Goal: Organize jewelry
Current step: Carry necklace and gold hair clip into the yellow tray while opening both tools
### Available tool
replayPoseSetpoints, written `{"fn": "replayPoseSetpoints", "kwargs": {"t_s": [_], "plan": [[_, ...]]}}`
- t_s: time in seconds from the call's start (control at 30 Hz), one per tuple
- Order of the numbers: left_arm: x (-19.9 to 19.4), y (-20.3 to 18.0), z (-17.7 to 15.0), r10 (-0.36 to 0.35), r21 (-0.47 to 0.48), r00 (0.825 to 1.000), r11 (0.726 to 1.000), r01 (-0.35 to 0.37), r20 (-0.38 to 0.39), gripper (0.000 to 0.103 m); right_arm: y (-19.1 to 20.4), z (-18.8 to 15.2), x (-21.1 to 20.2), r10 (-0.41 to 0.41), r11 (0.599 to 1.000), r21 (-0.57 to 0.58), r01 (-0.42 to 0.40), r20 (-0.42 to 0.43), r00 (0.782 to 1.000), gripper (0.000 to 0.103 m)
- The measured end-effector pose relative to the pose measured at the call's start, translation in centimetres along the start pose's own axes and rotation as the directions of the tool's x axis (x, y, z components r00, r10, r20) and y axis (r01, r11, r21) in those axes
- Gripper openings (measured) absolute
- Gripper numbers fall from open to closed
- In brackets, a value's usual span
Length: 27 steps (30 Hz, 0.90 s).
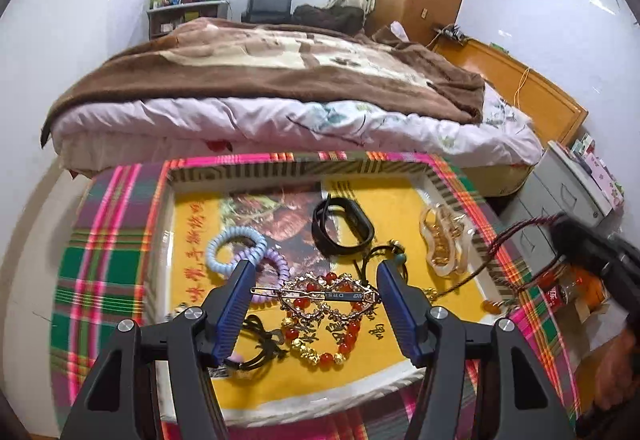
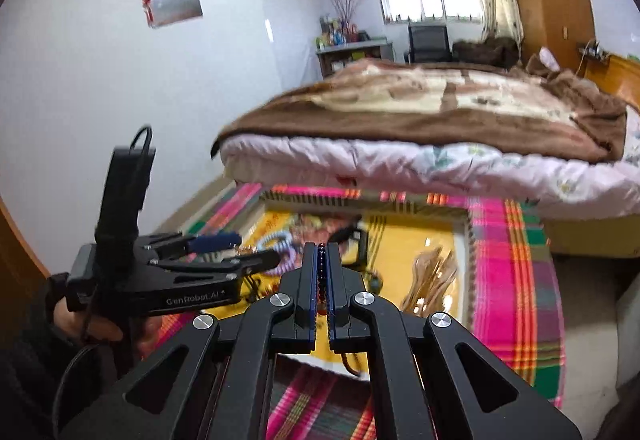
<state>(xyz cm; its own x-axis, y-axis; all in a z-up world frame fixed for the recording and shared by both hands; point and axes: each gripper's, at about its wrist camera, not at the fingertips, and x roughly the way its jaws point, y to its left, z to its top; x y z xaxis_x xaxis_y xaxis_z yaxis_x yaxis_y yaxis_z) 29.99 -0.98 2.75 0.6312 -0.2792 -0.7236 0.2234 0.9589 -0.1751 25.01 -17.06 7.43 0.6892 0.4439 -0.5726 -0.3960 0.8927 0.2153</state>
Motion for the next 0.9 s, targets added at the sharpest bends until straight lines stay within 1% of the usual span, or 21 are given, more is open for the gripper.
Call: {"fn": "replayPoseSetpoints", "kwargs": {"t_s": [0.13,0.17,0.3,0.37,0.47,0.63,0.67,0.77,0.83,0.9], "plan": [[2.1,0.1,-0.9,0.008,-0.003,0.999,1.000,-0.008,-0.033,0.063,-0.4,-1.1,2.0,-0.006,1.000,-0.005,0.006,-0.050,0.999,0.003],[2.7,0.1,-1.2,0.010,0.001,0.999,1.000,-0.010,-0.042,0.063,-0.4,-1.6,2.6,-0.019,1.000,-0.018,0.018,-0.065,0.998,0.003],[4.0,0.0,-2.0,0.055,0.028,0.996,0.998,-0.053,-0.066,0.063,-0.4,-2.7,4.0,-0.040,0.998,-0.046,0.036,-0.101,0.994,0.003],[4.4,0.0,-2.3,0.055,0.030,0.996,0.998,-0.053,-0.073,0.063,-0.5,-3.2,4.6,-0.050,0.998,-0.051,0.044,-0.116,0.992,0.003],[4.8,0.0,-2.5,0.079,0.043,0.994,0.996,-0.076,-0.077,0.064,-0.7,-3.8,5.4,-0.052,0.998,-0.049,0.046,-0.144,0.988,0.003],[5.0,0.6,-2.7,0.087,0.011,0.992,0.996,-0.086,-0.087,0.063,-0.9,-4.6,5.9,-0.077,0.996,-0.060,0.068,-0.169,0.983,0.004],[5.0,0.8,-2.8,0.088,0.004,0.992,0.996,-0.088,-0.090,0.064,-0.9,-4.6,6.0,-0.082,0.996,-0.059,0.073,-0.173,0.981,0.004],[4.8,0.8,-3.1,0.085,0.008,0.992,0.996,-0.085,-0.091,0.064,-1.0,-4.9,6.2,-0.094,0.995,-0.057,0.084,-0.184,0.978,0.012],[4.7,0.9,-3.1,0.091,0.007,0.991,0.996,-0.091,-0.096,0.065,-0.9,-5.0,6.2,-0.094,0.995,-0.057,0.085,-0.187,0.978,0.013],[4.4,1.1,-3.2,0.094,0.001,0.991,0.996,-0.094,-0.094,0.069,-0.9,-5.0,6.2,-0.098,0.994,-0.055,0.089,-0.189,0.977,0.017]]}}
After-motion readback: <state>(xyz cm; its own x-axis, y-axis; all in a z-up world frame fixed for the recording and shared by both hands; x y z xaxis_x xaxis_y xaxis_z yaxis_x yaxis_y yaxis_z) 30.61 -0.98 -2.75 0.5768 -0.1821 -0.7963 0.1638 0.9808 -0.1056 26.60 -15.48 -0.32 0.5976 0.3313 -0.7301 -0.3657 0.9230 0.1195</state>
